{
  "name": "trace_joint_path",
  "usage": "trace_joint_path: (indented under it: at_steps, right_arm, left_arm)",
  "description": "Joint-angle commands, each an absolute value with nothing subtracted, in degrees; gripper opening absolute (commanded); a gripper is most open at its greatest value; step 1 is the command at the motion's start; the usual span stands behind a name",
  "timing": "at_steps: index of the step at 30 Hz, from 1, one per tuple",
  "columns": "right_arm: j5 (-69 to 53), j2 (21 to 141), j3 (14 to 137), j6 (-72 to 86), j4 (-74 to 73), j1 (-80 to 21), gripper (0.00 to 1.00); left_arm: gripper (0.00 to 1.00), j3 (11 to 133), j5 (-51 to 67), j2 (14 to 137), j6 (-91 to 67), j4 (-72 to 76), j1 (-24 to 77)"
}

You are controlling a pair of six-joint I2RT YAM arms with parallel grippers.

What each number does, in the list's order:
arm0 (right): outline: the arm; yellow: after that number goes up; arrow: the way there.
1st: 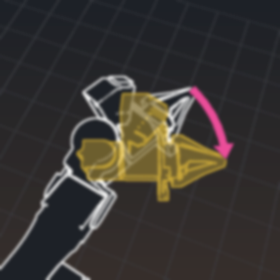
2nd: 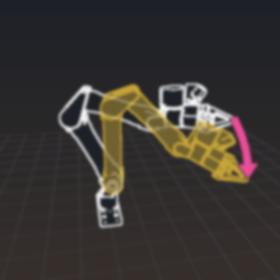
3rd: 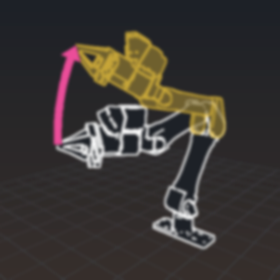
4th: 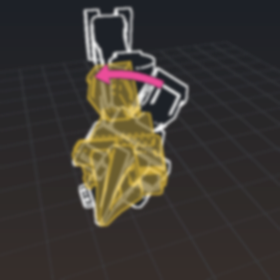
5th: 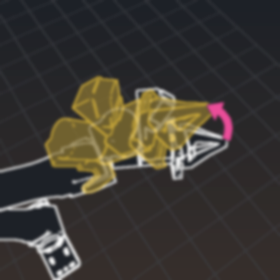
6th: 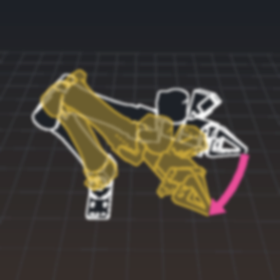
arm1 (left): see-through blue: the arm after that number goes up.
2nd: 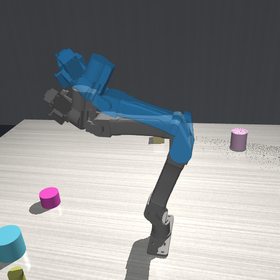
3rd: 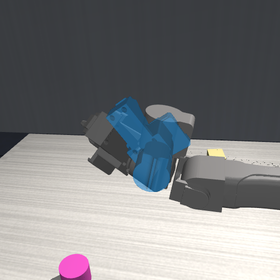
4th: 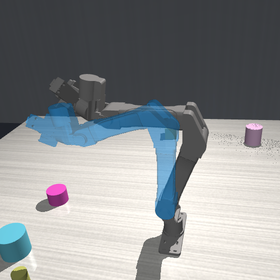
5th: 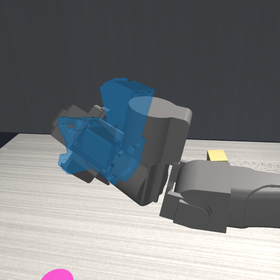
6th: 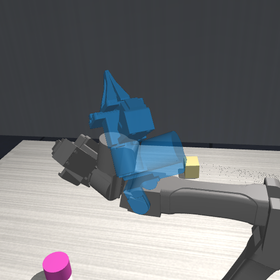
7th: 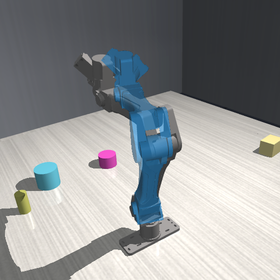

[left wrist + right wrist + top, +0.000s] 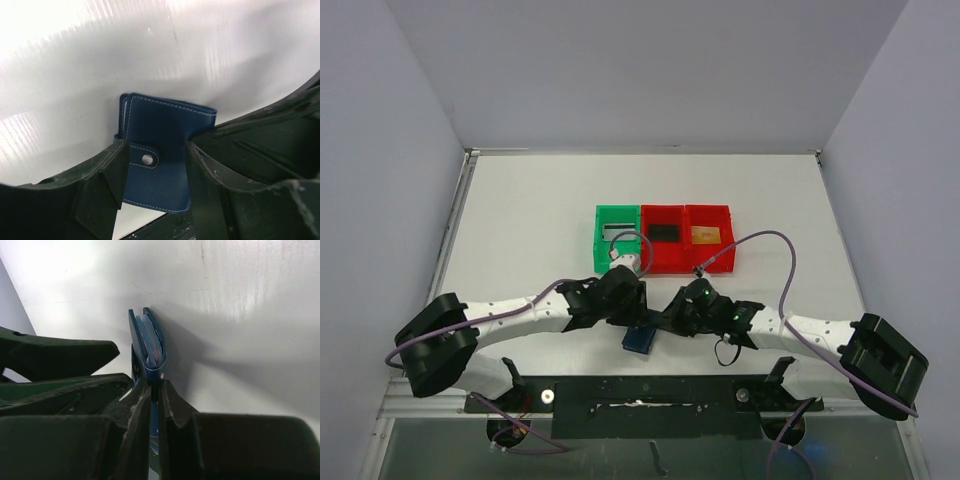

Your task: Take the credit cards out of the card holder

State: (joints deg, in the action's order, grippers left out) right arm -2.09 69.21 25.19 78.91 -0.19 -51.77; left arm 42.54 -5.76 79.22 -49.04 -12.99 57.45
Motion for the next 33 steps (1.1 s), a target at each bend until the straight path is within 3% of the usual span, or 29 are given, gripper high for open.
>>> trace_joint_path:
  at_steps: [1, 18, 26, 30, 33]
  right_arm:
    - [-0.4, 67.1, 27.9, 77.8, -2.1, -51.1, 0.00]
    - [-1.4, 61.7, 27.0, 76.4, -5.9, -47.7, 0.00]
    - [-2.1, 58.6, 25.5, 76.1, -8.4, -45.6, 0.00]
    - [-2.4, 57.4, 25.0, 75.8, -9.3, -44.9, 0.00]
    - [-2.8, 57.0, 24.7, 75.5, -10.1, -44.5, 0.00]
  left_arm:
    - [0.47, 46.6, -7.0, 81.9, -47.0, -14.6, 59.4]
    - [0.26, 52.3, -18.1, 88.4, -47.8, -27.5, 60.5]
    - [0.17, 51.3, -19.3, 87.5, -48.8, -26.8, 60.5]
    - [0.16, 51.5, -19.0, 88.0, -48.9, -26.3, 60.5]
    - [0.21, 50.7, -17.1, 87.6, -48.6, -23.3, 60.5]
